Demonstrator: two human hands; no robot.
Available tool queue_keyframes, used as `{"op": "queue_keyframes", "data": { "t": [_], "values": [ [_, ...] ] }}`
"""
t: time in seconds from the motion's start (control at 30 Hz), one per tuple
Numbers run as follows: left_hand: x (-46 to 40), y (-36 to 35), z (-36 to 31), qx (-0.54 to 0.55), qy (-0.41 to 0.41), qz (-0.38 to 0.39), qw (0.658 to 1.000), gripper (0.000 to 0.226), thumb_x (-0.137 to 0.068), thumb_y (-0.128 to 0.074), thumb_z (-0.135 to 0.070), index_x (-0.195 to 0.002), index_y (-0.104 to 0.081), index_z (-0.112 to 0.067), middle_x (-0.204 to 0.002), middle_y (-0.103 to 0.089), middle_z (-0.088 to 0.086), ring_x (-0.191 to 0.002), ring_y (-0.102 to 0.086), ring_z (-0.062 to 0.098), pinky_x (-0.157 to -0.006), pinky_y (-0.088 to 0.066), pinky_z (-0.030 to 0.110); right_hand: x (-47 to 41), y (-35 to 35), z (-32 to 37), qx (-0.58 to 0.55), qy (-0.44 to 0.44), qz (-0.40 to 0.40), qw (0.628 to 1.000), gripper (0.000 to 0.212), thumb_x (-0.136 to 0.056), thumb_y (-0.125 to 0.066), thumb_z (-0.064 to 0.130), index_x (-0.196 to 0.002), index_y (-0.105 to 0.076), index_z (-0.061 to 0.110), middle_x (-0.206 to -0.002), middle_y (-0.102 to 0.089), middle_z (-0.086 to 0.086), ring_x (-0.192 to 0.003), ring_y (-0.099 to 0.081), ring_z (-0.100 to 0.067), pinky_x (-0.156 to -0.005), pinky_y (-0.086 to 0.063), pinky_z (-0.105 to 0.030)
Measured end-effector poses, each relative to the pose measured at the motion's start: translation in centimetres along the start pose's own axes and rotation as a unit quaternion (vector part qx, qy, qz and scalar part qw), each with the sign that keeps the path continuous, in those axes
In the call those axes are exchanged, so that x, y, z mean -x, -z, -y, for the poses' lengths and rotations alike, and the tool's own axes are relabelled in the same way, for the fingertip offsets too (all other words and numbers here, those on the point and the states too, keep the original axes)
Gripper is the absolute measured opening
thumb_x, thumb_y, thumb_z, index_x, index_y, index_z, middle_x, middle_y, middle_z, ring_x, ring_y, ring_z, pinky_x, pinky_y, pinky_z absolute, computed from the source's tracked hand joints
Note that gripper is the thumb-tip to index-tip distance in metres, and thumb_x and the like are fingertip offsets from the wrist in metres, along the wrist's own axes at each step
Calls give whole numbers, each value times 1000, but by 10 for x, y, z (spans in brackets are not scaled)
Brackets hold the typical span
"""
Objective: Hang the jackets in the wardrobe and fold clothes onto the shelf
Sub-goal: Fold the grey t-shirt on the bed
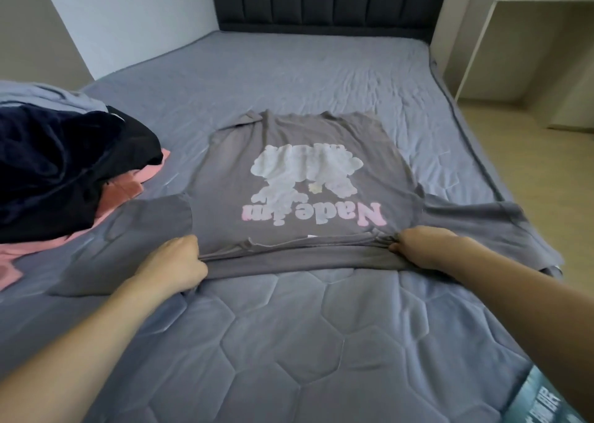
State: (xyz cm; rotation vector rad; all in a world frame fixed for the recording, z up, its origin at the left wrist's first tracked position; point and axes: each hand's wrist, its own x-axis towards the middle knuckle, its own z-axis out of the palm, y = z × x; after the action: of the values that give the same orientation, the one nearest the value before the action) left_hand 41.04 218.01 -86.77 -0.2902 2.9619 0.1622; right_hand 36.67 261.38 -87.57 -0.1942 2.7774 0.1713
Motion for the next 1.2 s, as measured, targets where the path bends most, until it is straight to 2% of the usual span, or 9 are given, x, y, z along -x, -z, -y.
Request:
{"op": "queue_keyframes", "data": {
  "t": [0.17,0.37,0.43,0.5,0.6,0.73,0.87,1.07,1.2],
  "values": [
    [10,9,8,221,76,-31,972,22,-72,-50,2,-68,-67,-12,-63,-65,5,-64,-59,24,-55,-40,25,-1,3,9,17,-37,2,999,42,-102,-32,47,-117,-58,17,-126,-61,-11,-115,-57,-28,-93,-42,-36],
    [-2,5,-8,445,107,-46,888,29,-94,-40,-4,-69,-52,-14,-84,-54,12,-74,-50,24,-65,-43,30,21,-23,17,55,-88,-162,981,46,-102,-22,52,-110,-55,20,-105,-68,-3,-98,-66,-27,-66,-39,-37],
    [1,5,3,345,73,-88,932,28,-94,-40,-18,-68,-49,-14,-86,-57,15,-76,-53,29,-75,-46,39,26,-30,13,47,-89,-196,975,47,-101,-23,53,-108,-54,19,-102,-69,-5,-96,-67,-28,-67,-41,-38],
    [5,1,30,66,-4,-145,987,32,-94,-40,-30,-68,-53,-17,-83,-65,16,-77,-61,37,-73,-46,40,27,-26,8,27,-76,-164,983,47,-100,-25,56,-109,-56,22,-105,-68,-5,-99,-65,-28,-69,-40,-37],
    [12,-7,37,-188,-86,-118,971,36,-100,-32,-35,-97,-65,-21,-101,-70,5,-92,-67,31,-74,-47,35,25,-10,8,53,-44,-104,992,40,-101,-27,52,-114,-57,29,-112,-66,-2,-102,-63,-25,-71,-40,-34],
    [7,-4,-30,-55,-133,-151,978,22,-93,-35,-33,-96,-54,-23,-108,-64,1,-103,-58,27,-84,-39,38,20,4,24,-47,-40,-107,992,23,-95,-40,37,-104,-50,18,-117,-62,-10,-98,-59,-30,-73,-39,-35],
    [-6,-14,-80,38,-159,-72,984,28,-99,-36,-42,-89,-46,-18,-106,-65,10,-98,-58,33,-77,-41,38,16,10,51,-221,-21,-133,966,36,-98,-36,52,-93,-41,16,-116,-60,-13,-103,-55,-33,-77,-37,-38],
    [-32,-17,-65,7,-126,-228,965,31,-103,-36,-40,-89,-46,-14,-87,-68,19,-84,-65,39,-64,-45,42,9,-9,34,-78,-63,-212,972,29,-104,-24,41,-100,-37,15,-100,-67,-13,-88,-63,-35,-62,-34,-38],
    [-26,-43,-48,-56,-105,-222,968,26,-93,-62,-29,-84,-55,-6,-82,-61,21,-78,-61,41,-66,-46,48,-1,-9,51,53,-88,-246,964,27,-94,-33,18,-117,-46,13,-118,-53,-9,-105,-54,-31,-83,-38,-39]
  ]
}}
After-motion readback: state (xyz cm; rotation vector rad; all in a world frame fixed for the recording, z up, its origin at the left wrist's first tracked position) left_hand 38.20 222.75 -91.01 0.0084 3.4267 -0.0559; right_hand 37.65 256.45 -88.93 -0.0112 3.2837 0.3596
